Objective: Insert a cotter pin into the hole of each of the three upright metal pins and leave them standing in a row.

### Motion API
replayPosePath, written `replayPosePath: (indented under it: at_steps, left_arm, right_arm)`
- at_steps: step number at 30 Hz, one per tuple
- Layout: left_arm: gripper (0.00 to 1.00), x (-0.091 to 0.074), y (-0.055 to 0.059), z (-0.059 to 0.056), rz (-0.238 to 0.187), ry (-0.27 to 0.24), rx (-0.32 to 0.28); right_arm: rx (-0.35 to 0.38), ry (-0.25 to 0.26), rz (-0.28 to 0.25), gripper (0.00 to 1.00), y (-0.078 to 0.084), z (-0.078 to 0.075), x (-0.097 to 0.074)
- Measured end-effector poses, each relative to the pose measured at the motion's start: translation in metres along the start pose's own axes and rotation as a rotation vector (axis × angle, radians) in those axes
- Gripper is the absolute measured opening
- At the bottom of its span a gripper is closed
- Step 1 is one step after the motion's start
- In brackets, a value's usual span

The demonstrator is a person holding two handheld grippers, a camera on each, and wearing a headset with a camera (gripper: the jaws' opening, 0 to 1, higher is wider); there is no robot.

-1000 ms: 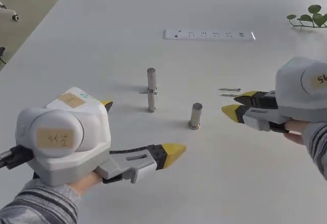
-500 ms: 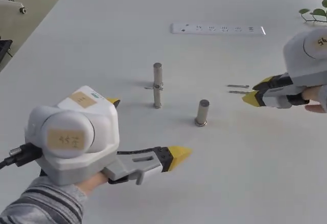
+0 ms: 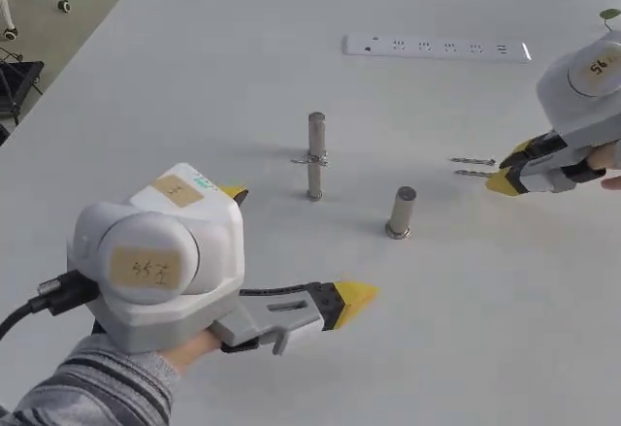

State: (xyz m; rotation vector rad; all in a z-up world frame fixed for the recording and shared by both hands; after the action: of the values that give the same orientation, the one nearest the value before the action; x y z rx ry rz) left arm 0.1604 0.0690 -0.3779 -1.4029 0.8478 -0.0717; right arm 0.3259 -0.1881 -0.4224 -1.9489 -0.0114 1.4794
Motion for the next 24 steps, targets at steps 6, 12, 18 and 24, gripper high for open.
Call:
replayPosePath:
  at_steps: [6,12,18,24]
  left_arm:
    - [0.91,0.0,0.0,0.001,0.007,0.0,0.002]
    - [0.89,-0.001,0.001,0.003,0.009,-0.008,0.0]
    - [0.87,0.0,-0.001,0.002,0.015,-0.004,0.006]
    - [0.83,0.001,0.002,0.001,0.038,0.003,0.004]
  right_arm:
    - [0.031,-0.027,0.013,0.12,-0.002,-0.005,0.008]
    - [0.063,-0.051,0.023,0.09,-0.002,-0.006,0.009]
    - [0.078,-0.038,0.042,0.01,-0.002,-0.011,0.009]
    - [0.044,-0.019,0.059,0.0,-0.002,-0.012,0.012]
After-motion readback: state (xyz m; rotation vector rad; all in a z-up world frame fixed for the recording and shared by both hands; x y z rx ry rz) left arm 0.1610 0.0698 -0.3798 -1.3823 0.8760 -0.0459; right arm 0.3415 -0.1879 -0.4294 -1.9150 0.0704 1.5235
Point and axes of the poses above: the centre of the closed fingertips' face, and the gripper's own axes: x roughly forward along the fingers, z roughly to its left, y roughly out of its underside, the point moved 7 cm from there along -x, roughly backward along the fingers, and after that the axes turned 2 degrees about -x, right-handed, at the moved point
